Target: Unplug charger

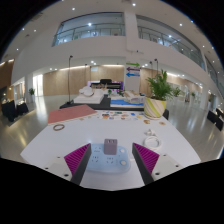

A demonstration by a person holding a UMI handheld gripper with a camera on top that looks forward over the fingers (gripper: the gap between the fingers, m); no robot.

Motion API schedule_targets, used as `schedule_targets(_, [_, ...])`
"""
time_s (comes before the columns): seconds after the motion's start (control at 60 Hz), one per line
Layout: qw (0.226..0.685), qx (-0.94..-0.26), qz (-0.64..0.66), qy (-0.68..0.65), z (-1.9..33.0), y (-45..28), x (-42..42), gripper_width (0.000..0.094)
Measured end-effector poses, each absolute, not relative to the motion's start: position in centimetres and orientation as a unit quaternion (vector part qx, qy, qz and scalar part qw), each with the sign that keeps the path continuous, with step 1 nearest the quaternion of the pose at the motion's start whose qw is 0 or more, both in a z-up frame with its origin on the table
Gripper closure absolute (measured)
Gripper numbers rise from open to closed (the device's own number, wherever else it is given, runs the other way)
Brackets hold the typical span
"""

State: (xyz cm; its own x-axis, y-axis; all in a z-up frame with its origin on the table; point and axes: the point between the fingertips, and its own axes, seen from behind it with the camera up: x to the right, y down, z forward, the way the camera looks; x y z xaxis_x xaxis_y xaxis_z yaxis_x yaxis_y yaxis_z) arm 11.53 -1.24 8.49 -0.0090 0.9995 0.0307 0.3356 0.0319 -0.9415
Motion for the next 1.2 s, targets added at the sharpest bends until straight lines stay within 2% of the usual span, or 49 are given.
schedule_targets(0.217, [0.411,-0.567,0.385,-0.6,5.0,-2.0,6.2,0.0078])
schedule_targets(0.533, [0.402,-0.582,0.381,-0.594,3.4,-2.3,3.0,0.0091])
schedule_targets(0.55, [0.401,-0.584,0.382,-0.594,3.3,-2.4,3.0,0.0104])
schedule_targets(0.6, [0.393,-0.59,0.383,-0.592,3.0,-2.6,2.7,0.0378])
schedule_targets(0.65, [0.411,-0.603,0.37,-0.574,3.4,-0.8,2.3,0.0652])
schedule_targets(0.667, [0.404,-0.607,0.375,-0.573,3.3,-1.0,2.3,0.0647])
schedule_targets(0.717, [0.406,-0.605,0.373,-0.574,3.5,-1.3,3.0,0.0726])
schedule_targets(0.817, [0.412,-0.603,0.384,-0.565,4.4,-1.2,2.4,0.0737])
schedule_targets(0.967, [0.439,-0.591,0.422,-0.529,12.5,0.5,2.2,0.0739])
schedule_targets(1.05, [0.458,-0.597,0.412,-0.515,16.4,4.2,3.0,0.0739])
schedule_targets(1.117, [0.454,-0.61,0.392,-0.518,17.1,6.9,4.0,0.0735])
schedule_targets(1.2, [0.447,-0.627,0.344,-0.537,14.6,10.9,5.3,0.0727])
